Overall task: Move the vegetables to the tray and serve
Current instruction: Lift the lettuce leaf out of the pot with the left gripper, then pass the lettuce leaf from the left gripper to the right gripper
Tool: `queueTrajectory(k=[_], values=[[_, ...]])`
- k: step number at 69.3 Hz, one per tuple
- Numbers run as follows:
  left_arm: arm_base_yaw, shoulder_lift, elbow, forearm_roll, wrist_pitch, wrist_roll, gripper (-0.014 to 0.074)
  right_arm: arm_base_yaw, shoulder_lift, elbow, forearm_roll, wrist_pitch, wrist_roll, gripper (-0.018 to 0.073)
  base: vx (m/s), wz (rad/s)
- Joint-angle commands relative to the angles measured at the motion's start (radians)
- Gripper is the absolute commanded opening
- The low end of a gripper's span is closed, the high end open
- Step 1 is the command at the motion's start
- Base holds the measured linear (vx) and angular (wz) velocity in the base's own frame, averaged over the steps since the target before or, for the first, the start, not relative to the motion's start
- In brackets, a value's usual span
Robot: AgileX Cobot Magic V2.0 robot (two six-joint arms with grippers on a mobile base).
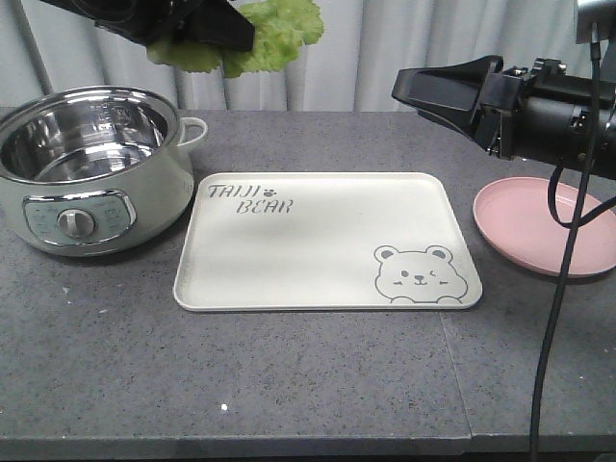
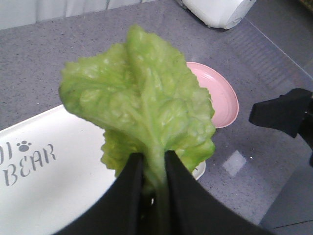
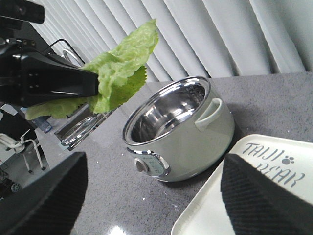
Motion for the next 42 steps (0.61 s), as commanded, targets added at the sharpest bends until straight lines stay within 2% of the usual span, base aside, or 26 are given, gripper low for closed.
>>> queueTrajectory(k=[1,42], values=[[-0.022,-0.027,-0.026,-0.047,-0.075,0.0,-0.0006,0.0,-0.025,-0.034,0.13,0.041,-0.006,0.0539,0.0,0.0],[-0.195,0.003,-0.026,-0.047,-0.099,0.008,-0.0006,0.0,-0.025,-0.034,0.13,0.042,-0.003,0.0539,0.0,0.0]])
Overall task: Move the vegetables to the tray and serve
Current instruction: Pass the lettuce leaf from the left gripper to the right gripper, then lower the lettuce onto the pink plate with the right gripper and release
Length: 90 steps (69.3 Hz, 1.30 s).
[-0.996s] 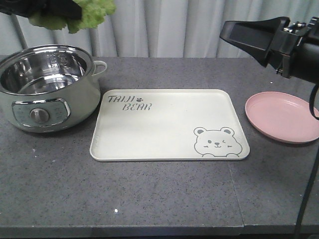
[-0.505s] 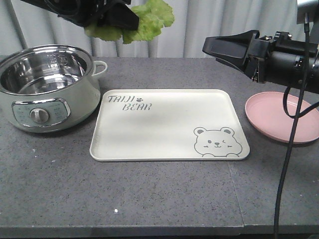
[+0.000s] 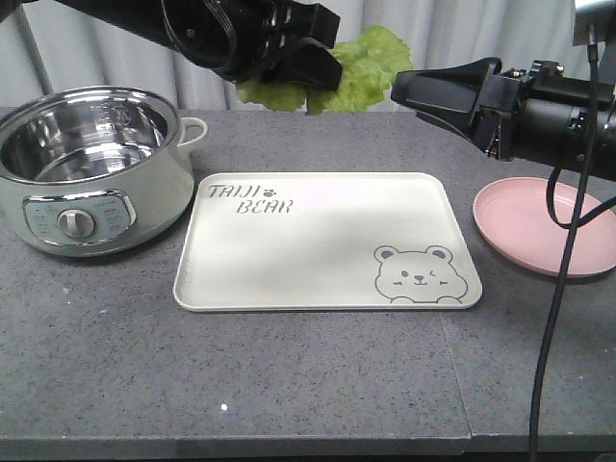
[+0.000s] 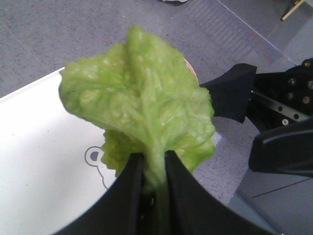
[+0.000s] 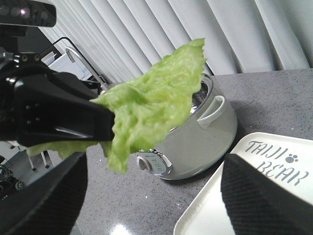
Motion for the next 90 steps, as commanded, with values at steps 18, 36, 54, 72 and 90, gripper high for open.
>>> queueTrajectory(k=[18,36,54,72,90], values=[[-0.073,-0.047,-0.026,-0.047,-0.05,0.001,-0.0006,0.0,-0.028,-0.034,0.13,0.031,0.003,0.0539,0.0,0.0],[-0.09,-0.047,-0.026,-0.043,-0.015,0.001,-0.0006,0.0,-0.028,-0.034,0.13,0.025,0.009,0.0335,0.0,0.0],[-0.09,-0.047,-0.026,-0.039,0.027,0.001,-0.0005,0.0,-0.028,-0.034,0.13,0.021,-0.014,-0.0011,0.0,0.0],[-0.09,-0.047,-0.026,-0.039,0.025,0.001,0.0048,0.0,-0.028,-0.034,0.13,0.021,-0.014,-0.001,0.0,0.0],[-0.09,-0.047,-0.026,-0.039,0.03,0.001,0.031,0.0,-0.028,-0.034,0.13,0.021,-0.014,-0.001,0.0,0.0]])
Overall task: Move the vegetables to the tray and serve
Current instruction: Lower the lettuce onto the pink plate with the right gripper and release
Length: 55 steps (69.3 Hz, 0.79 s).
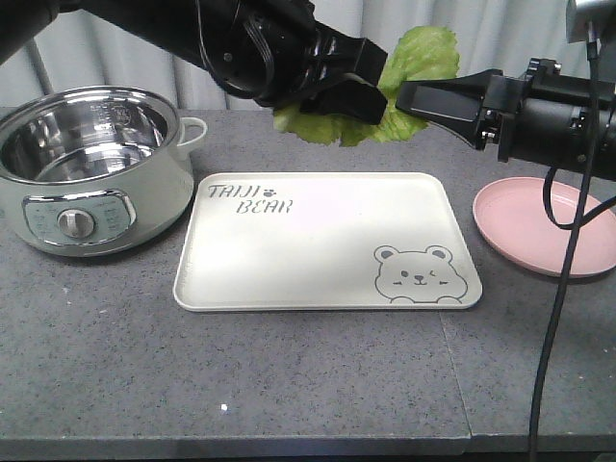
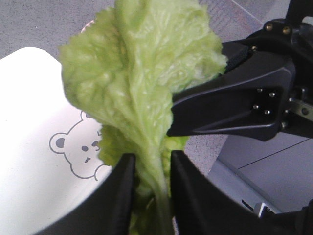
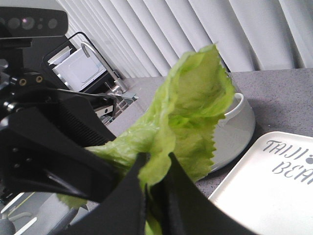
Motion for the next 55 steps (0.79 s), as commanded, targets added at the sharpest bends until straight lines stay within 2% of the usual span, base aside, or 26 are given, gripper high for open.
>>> queueTrajectory(k=[1,13,24,33,47,55], values=[[-0.009,-0.047,-0.026,-0.051,-0.02,0.0,0.0337,-0.003,-0.026,-0.03,0.13,-0.022,-0.017,-0.001,0.0,0.0],[-0.008,-0.051,-0.026,-0.051,0.001,-0.003,0.0507,-0.004,-0.026,-0.03,0.13,-0.027,-0.019,-0.0008,0.0,0.0],[-0.008,-0.063,-0.026,-0.042,0.015,-0.004,0.054,-0.047,-0.028,-0.03,0.129,-0.065,-0.036,-0.0005,0.0,0.0],[-0.008,-0.08,-0.026,0.027,0.043,-0.01,0.0539,-0.149,-0.028,-0.03,0.121,-0.063,-0.031,-0.0006,0.0,0.0],[-0.008,-0.097,-0.026,0.158,0.073,-0.039,0.0539,-0.346,-0.028,-0.03,-0.015,-0.065,0.023,-0.0006,0.0,0.0],[-0.008,-0.097,-0.026,0.225,0.093,-0.063,0.0539,-0.419,-0.026,-0.03,-0.059,-0.081,0.036,-0.0006,0.0,0.0]])
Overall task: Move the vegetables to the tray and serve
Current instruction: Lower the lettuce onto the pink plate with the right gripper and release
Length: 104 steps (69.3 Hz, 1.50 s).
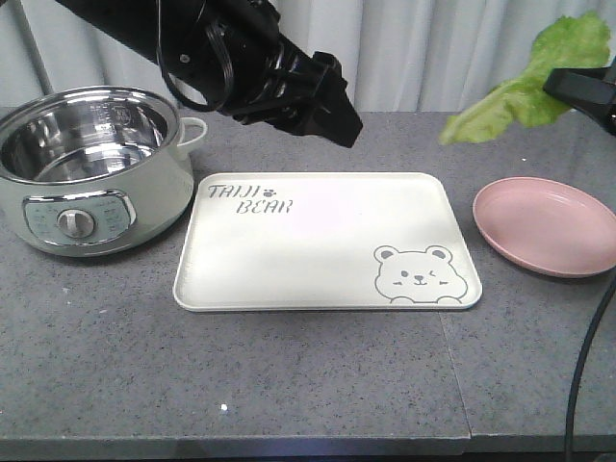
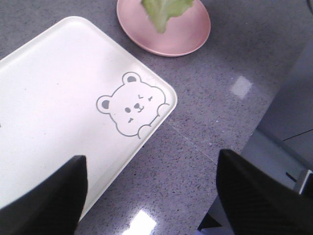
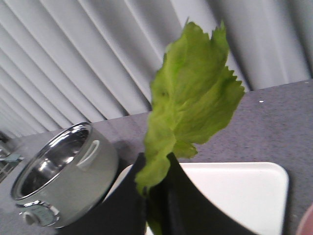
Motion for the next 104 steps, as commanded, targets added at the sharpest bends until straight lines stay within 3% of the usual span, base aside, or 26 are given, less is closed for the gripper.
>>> queueTrajectory(k=[1,15,30,44,51,62,81,104], values=[[-0.006,-0.048,-0.026,0.027,-0.024,-0.025,0.0539,-0.057,-0.026,-0.03,0.021,0.008,0.008,-0.0006,0.0,0.0],[-0.006,-0.048,-0.026,0.095,-0.006,-0.026,0.0539,-0.091,0.033,-0.03,-0.079,-0.107,0.035,-0.0006,0.0,0.0],[-0.006,-0.048,-0.026,0.174,-0.006,-0.025,0.0539,-0.091,0.175,-0.031,-0.086,-0.191,0.02,-0.0005,0.0,0.0],[-0.006,-0.046,-0.026,0.21,-0.006,-0.027,0.0539,-0.09,0.298,-0.108,-0.163,-0.141,0.018,0.0002,0.0,0.0],[-0.006,-0.046,-0.026,0.21,-0.006,-0.027,0.0539,-0.09,0.338,-0.172,-0.244,-0.131,0.095,0.0023,0.0,0.0],[-0.006,-0.046,-0.026,0.21,-0.006,-0.027,0.0539,-0.09,0.395,-0.268,-0.419,-0.113,0.22,0.0122,0.0,0.0],[-0.006,-0.046,-0.026,0.209,-0.006,-0.027,0.0539,-0.09,0.42,-0.353,-0.594,-0.135,0.299,0.0442,0.0,0.0],[-0.006,-0.046,-0.026,0.208,-0.006,-0.046,0.0539,-0.09,0.421,-0.429,-0.81,-0.159,0.435,0.0468,0.0,0.0]])
